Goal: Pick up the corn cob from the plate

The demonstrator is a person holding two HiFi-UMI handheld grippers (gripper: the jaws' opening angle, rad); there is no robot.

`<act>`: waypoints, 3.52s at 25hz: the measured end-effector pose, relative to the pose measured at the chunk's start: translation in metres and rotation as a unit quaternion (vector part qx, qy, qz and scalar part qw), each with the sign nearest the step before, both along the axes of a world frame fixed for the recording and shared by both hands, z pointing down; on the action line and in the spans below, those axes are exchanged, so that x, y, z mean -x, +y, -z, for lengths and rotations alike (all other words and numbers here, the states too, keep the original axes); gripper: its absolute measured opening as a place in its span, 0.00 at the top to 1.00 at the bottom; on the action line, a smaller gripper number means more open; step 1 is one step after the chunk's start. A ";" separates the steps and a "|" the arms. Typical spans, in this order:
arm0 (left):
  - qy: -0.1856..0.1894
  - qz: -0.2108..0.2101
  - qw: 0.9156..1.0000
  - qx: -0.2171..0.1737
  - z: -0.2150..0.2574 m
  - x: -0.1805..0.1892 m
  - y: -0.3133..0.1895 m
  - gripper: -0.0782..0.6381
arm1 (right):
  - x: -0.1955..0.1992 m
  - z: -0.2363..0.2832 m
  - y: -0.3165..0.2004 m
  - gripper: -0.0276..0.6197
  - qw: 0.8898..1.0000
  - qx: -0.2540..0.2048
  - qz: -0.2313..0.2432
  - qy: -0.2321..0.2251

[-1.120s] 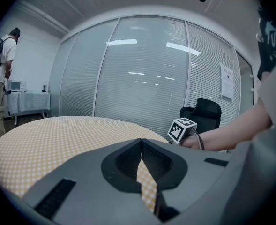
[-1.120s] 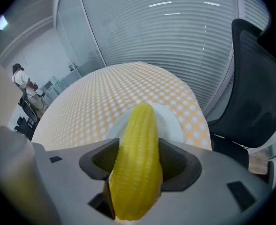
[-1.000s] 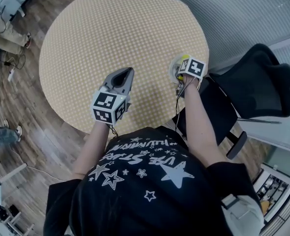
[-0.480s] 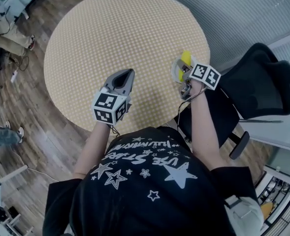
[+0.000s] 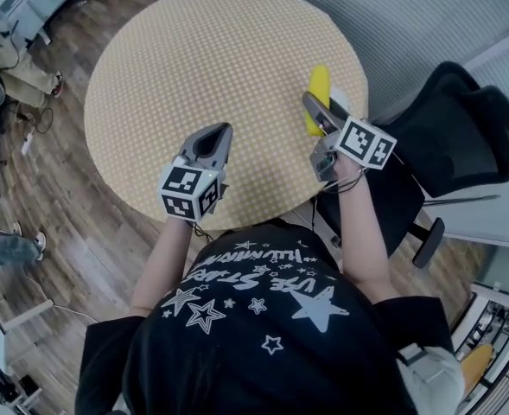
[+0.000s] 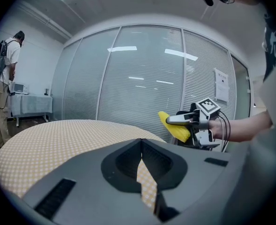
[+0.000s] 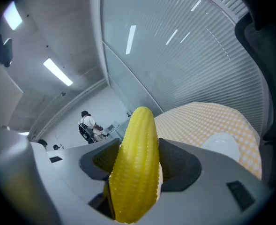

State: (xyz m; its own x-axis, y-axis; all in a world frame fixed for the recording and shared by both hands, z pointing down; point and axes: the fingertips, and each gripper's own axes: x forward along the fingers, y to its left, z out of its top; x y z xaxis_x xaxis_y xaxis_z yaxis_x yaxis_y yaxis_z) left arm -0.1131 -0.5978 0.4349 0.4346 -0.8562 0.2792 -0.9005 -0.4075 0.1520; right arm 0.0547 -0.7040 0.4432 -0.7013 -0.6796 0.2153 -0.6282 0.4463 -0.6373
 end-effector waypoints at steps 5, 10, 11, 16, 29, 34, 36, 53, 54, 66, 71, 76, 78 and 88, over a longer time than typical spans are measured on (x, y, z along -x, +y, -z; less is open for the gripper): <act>0.003 0.000 1.000 -0.003 0.002 0.022 0.032 0.88 | 0.016 0.017 0.048 0.54 0.999 -0.031 0.004 0.017; 0.007 -0.013 1.000 -0.004 0.001 0.031 0.074 0.88 | 0.018 0.009 0.104 0.54 0.999 -0.021 -0.012 0.028; 0.002 -0.017 1.000 -0.005 0.000 0.034 0.084 0.88 | 0.020 0.008 0.118 0.54 0.999 -0.019 -0.017 0.027; -0.010 -0.047 0.999 -0.005 -0.008 0.039 0.129 0.88 | 0.020 0.010 0.193 0.54 0.999 -0.023 -0.039 0.013; 0.023 -0.086 0.996 0.013 -0.022 0.001 0.198 0.88 | -0.019 0.019 0.293 0.54 0.997 -0.020 -0.072 -0.005; 0.021 -0.068 0.997 0.010 -0.017 -0.011 0.211 0.88 | -0.026 0.030 0.300 0.54 0.998 -0.034 -0.049 -0.025; 0.020 -0.059 0.998 0.009 -0.014 -0.019 0.218 0.88 | -0.031 0.034 0.307 0.54 0.998 -0.039 -0.037 -0.030; 0.006 0.019 1.000 0.012 0.002 -0.112 0.326 0.88 | -0.125 0.039 0.404 0.54 0.995 -0.060 0.059 -0.048; 0.003 0.024 1.000 0.009 0.006 -0.116 0.332 0.88 | -0.128 0.041 0.409 0.54 0.994 -0.064 0.067 -0.051; -0.018 0.072 0.997 0.004 0.020 -0.125 0.386 0.88 | -0.137 0.036 0.439 0.54 0.989 -0.060 0.111 -0.082; -0.014 0.072 0.997 -0.005 0.024 -0.121 0.390 0.88 | -0.129 0.043 0.442 0.54 0.987 -0.075 0.113 -0.081; -0.009 0.063 0.998 -0.015 0.027 -0.114 0.402 0.88 | -0.114 0.041 0.457 0.54 0.988 -0.088 0.114 -0.052; -0.004 0.060 0.998 -0.020 0.030 -0.105 0.416 0.88 | -0.103 0.045 0.472 0.54 0.988 -0.090 0.114 -0.048; 0.013 0.059 0.998 -0.029 0.037 -0.060 0.486 0.88 | -0.059 0.058 0.536 0.54 0.989 -0.093 0.106 -0.044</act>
